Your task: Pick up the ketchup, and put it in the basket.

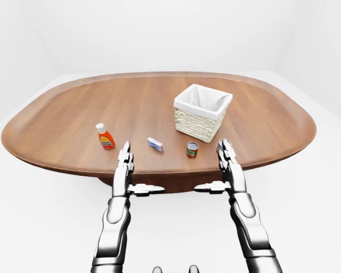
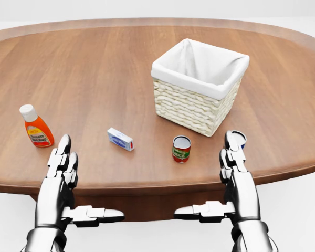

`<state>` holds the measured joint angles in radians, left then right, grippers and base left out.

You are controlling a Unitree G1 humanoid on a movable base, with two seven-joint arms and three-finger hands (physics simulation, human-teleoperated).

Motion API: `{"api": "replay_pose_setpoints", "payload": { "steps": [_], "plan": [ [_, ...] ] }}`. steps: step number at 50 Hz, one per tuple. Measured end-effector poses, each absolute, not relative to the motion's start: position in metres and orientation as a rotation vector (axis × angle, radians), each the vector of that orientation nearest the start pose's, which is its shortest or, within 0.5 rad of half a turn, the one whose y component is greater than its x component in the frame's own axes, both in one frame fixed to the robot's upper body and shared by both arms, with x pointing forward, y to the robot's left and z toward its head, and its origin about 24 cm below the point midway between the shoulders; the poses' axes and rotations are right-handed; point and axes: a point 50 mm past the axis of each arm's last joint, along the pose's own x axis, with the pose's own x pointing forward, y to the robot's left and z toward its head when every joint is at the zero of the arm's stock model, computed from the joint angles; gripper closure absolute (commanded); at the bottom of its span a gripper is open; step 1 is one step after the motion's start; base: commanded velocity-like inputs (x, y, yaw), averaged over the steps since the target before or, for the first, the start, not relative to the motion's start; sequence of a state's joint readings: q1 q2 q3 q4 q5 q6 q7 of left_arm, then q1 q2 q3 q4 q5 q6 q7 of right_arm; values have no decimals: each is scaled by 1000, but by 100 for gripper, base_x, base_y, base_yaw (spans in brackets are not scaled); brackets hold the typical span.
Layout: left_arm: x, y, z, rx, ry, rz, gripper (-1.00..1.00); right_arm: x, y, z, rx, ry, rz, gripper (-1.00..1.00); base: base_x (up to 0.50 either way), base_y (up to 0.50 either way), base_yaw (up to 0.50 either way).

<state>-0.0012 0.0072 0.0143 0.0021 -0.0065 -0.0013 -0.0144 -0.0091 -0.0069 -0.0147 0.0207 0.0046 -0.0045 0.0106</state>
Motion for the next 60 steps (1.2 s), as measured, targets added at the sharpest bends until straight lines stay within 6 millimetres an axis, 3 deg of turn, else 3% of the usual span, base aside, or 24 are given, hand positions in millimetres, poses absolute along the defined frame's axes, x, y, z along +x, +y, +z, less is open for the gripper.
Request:
{"api": "replay_pose_setpoints", "payload": {
  "steps": [19,28,38,60],
  "plan": [
    [245,159,52,-3,-22,-5,-100,253,-152,41,-18,12,8,-100,0,0,0],
    [208,172,101,-16,-204,8,-100,222,-140,80,-93,-118,20,-100,0,0,0],
    [185,176,128,-5,-314,8,-100,203,-135,105,-113,-219,19,-100,0,0,0],
    [174,178,142,9,-371,12,-100,195,-132,115,-124,-263,15,-100,0,0,0]
  ]
}}
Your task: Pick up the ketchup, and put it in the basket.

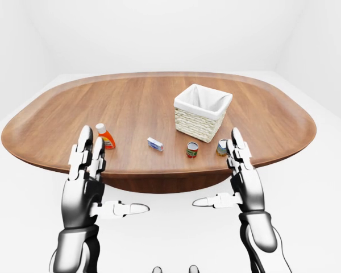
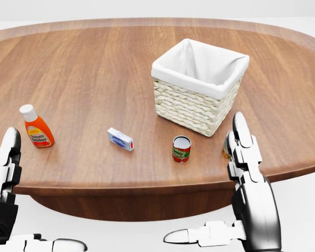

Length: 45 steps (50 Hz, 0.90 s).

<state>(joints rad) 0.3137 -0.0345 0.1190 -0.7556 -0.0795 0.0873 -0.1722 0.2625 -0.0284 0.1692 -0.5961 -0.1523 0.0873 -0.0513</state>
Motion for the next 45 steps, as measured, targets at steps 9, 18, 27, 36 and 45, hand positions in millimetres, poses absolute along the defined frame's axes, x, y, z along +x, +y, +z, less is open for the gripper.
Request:
{"api": "replay_pose_setpoints", "payload": {
  "steps": [9,18,27,36,45],
  "plan": [
    [171,181,147,-3,-399,24,-100,192,-132,116,-123,-263,16,-100,16,0,0],
    [169,184,153,-25,-436,30,-100,192,-133,118,-120,-273,15,-100,50,4,0],
    [168,186,157,-37,-459,34,-100,192,-133,118,-119,-275,14,-100,50,4,0],
    [168,188,160,-42,-476,39,-100,192,-133,119,-121,-279,12,-100,50,4,0],
    [168,188,161,-41,-482,40,-100,193,-133,119,-121,-282,8,-100,11,1,0]
  ]
}}
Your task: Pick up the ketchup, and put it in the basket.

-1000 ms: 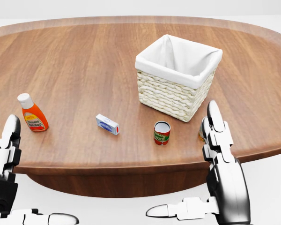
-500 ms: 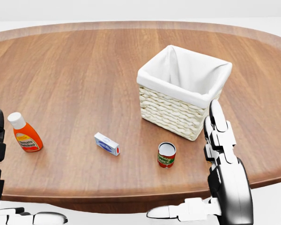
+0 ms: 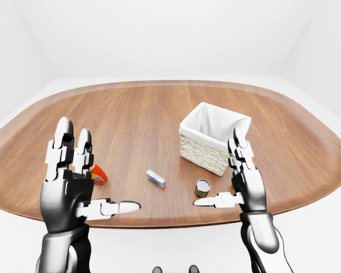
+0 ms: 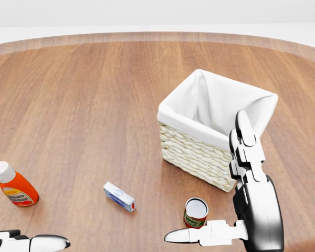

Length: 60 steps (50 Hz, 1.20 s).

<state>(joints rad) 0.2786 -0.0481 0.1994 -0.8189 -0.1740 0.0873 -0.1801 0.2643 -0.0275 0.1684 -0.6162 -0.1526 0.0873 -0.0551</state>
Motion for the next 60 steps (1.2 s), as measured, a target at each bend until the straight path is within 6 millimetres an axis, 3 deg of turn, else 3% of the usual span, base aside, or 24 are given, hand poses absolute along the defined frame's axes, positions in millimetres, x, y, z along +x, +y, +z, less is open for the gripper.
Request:
{"api": "replay_pose_setpoints", "payload": {
  "steps": [13,54,60],
  "plan": [
    [167,189,162,-44,-488,41,-100,193,-134,120,-123,-282,-1,-100,3,0,0],
    [165,189,164,-53,-496,37,-100,189,-135,121,-117,-284,-3,-100,50,8,0],
    [165,188,163,-47,-489,35,-100,190,-135,120,-120,-281,-6,-100,0,0,0]
  ]
}}
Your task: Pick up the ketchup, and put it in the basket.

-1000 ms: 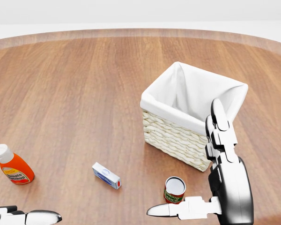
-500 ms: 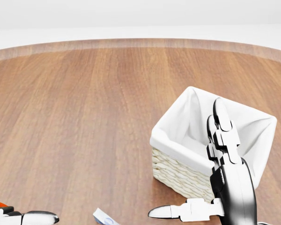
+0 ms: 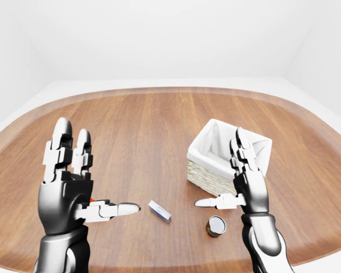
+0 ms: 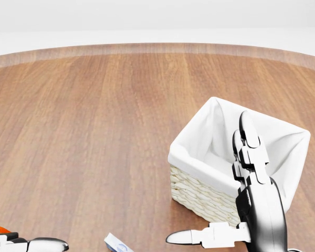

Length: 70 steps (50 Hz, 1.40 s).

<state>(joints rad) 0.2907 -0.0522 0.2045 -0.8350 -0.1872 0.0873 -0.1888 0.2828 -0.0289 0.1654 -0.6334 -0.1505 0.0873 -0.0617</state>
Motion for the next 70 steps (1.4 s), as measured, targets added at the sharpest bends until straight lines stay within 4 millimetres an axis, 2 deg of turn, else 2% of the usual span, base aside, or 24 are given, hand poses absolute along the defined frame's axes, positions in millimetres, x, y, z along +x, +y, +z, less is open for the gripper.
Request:
{"api": "replay_pose_setpoints", "payload": {
  "steps": [17,24,38,57,70],
  "plan": [
    [167,194,164,-15,-492,62,-100,191,-136,118,-119,-275,-13,-100,0,0,0],
    [167,205,166,3,-510,97,-100,191,-136,119,-119,-276,-16,-100,0,0,0],
    [167,233,160,44,-475,185,-100,191,-137,118,-123,-274,-22,-100,0,0,0],
    [175,279,119,52,-278,318,-100,190,-136,118,-125,-275,-21,-100,0,0,0],
    [182,301,78,50,-136,373,-100,191,-136,117,-127,-267,-21,-100,0,0,0]
  ]
}}
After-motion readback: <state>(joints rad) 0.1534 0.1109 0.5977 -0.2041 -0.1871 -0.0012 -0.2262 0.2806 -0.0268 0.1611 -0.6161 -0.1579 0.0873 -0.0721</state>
